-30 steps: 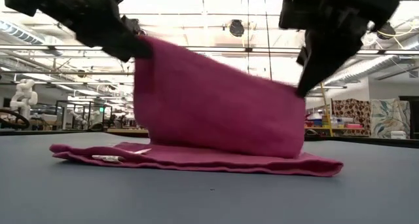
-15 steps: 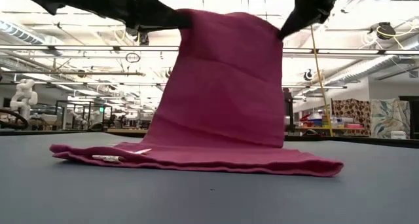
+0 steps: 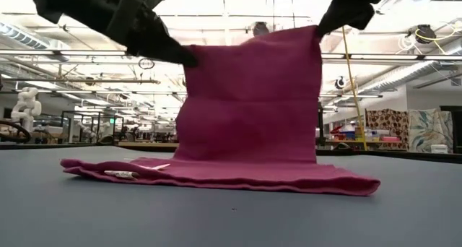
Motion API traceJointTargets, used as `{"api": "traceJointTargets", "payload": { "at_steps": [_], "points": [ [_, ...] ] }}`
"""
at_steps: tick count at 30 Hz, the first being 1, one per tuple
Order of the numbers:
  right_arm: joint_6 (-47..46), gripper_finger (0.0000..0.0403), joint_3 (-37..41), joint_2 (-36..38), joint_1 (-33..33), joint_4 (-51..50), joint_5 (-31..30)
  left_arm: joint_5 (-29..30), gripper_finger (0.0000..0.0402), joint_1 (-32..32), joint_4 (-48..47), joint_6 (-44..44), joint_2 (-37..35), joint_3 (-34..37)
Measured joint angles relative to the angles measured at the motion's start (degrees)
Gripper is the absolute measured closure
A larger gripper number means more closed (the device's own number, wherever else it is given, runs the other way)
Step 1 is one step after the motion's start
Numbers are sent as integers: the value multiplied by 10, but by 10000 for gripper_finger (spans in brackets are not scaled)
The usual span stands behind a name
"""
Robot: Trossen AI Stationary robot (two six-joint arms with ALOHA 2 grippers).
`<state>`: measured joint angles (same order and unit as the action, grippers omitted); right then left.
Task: Roll towel
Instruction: Fold the light red towel
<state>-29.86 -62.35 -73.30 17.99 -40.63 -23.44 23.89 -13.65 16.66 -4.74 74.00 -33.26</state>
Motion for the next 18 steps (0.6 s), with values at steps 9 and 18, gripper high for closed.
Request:
{"api": "traceJointTargets", "payload": {
  "at_steps": [9,18],
  "points": [
    [-90,403,0,-50,59,1,14,-62,383,-16,-23,15,0,0],
    [-136,402,0,-83,95,32,14,-92,383,-35,-41,34,0,0]
  ]
}}
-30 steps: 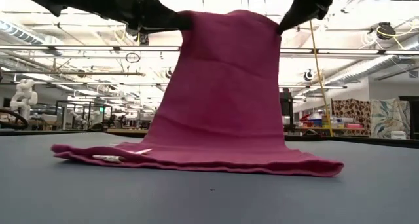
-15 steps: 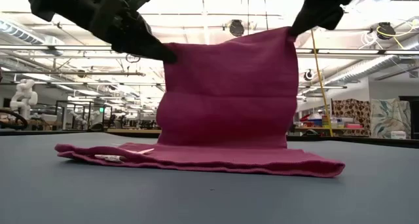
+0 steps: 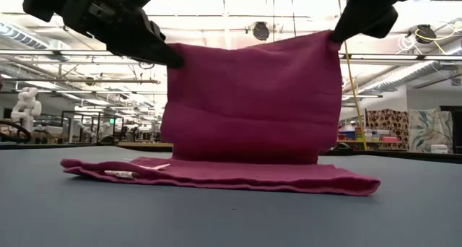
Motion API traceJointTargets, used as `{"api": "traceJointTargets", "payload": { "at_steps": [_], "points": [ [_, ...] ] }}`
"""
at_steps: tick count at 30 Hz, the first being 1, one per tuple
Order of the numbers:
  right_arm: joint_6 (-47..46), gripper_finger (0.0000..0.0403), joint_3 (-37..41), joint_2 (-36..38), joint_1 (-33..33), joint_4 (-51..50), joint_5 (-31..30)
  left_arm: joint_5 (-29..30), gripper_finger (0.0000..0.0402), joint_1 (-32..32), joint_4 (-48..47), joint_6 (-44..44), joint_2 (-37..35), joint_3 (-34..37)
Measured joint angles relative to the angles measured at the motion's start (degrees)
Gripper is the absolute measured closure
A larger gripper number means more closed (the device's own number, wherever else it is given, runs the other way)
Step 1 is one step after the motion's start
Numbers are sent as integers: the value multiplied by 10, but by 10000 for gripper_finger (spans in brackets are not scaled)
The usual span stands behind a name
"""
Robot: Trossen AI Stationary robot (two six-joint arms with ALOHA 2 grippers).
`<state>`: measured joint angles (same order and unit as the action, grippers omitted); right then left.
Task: Roll towel
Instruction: Fold the light red towel
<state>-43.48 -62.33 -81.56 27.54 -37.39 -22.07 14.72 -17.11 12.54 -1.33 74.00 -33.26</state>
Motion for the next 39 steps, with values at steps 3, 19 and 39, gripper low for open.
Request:
{"api": "traceJointTargets", "payload": {
  "at_steps": [3,19,39],
  "points": [
    [0,402,0,-19,6,10,0,-7,383,-2,-12,13,0,0],
    [-28,402,0,-60,20,30,27,-55,383,-7,-46,56,0,0],
    [-45,403,0,-125,36,79,58,-87,383,-26,-58,101,38,0]
  ]
}}
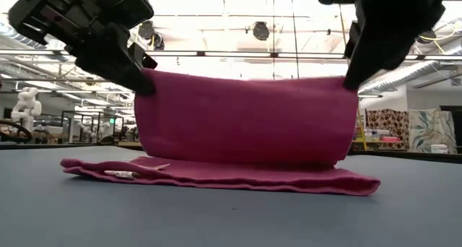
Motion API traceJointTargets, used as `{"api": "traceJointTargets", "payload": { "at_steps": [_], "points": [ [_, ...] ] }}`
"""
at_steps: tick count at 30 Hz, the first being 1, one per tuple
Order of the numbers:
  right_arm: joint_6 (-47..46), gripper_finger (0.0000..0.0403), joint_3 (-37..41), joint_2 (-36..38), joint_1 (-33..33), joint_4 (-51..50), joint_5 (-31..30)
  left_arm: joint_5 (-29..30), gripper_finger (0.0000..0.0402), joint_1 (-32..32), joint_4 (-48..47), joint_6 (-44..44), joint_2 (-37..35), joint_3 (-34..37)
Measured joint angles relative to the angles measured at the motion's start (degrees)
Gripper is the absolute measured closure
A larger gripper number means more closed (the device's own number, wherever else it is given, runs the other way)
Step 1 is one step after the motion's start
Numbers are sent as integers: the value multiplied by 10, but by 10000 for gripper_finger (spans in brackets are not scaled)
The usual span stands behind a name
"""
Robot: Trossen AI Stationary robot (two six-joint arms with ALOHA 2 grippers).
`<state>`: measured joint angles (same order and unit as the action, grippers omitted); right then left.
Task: Roll towel
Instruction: Fold the light red towel
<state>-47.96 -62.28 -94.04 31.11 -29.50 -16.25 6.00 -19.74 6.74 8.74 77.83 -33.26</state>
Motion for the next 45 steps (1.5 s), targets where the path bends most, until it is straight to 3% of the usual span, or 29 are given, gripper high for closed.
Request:
{"api": "traceJointTargets", "payload": {
  "at_steps": [14,27,45],
  "points": [
    [6,403,0,-77,3,74,29,2,383,-36,-5,38,7,0],
    [8,403,0,-77,5,87,45,2,383,-51,2,60,58,0],
    [8,403,0,-77,13,113,47,-28,378,-64,19,60,62,0]
  ]
}}
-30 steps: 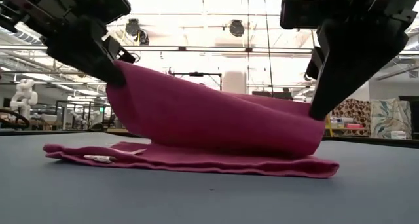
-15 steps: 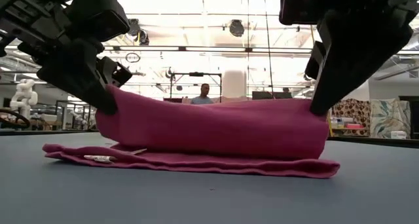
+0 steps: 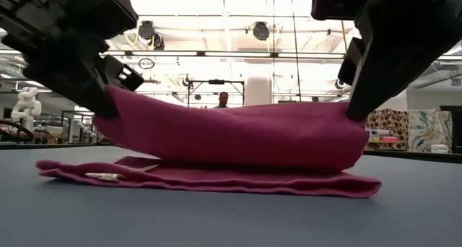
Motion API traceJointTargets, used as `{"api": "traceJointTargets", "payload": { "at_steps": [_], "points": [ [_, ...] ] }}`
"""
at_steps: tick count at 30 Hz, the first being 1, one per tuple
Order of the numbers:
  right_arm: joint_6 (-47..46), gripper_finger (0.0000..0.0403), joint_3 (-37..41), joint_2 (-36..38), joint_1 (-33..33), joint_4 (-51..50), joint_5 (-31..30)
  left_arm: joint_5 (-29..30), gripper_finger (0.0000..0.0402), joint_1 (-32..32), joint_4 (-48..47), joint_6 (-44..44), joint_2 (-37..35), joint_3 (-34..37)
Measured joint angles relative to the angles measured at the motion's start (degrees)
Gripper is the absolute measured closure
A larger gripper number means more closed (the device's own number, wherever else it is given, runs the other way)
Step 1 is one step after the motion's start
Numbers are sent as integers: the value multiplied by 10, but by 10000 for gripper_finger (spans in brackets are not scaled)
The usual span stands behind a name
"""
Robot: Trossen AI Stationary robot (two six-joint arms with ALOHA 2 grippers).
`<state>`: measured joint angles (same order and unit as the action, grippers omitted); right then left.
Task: Roll towel
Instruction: Fold the light red towel
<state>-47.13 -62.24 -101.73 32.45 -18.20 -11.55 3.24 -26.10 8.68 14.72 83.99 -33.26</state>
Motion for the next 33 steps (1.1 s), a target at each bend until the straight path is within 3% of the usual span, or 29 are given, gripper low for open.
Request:
{"api": "traceJointTargets", "payload": {
  "at_steps": [8,19,23,33],
  "points": [
    [0,392,0,0,0,0,0,-1,329,-12,0,0,0,0],
    [-1,305,0,0,-1,1,0,-1,293,-12,6,0,0,0],
    [-1,286,0,0,-1,1,-3,-34,282,-14,23,0,0,0],
    [40,304,0,-32,11,78,-3,-102,278,-32,13,-13,0,0]
  ]
}}
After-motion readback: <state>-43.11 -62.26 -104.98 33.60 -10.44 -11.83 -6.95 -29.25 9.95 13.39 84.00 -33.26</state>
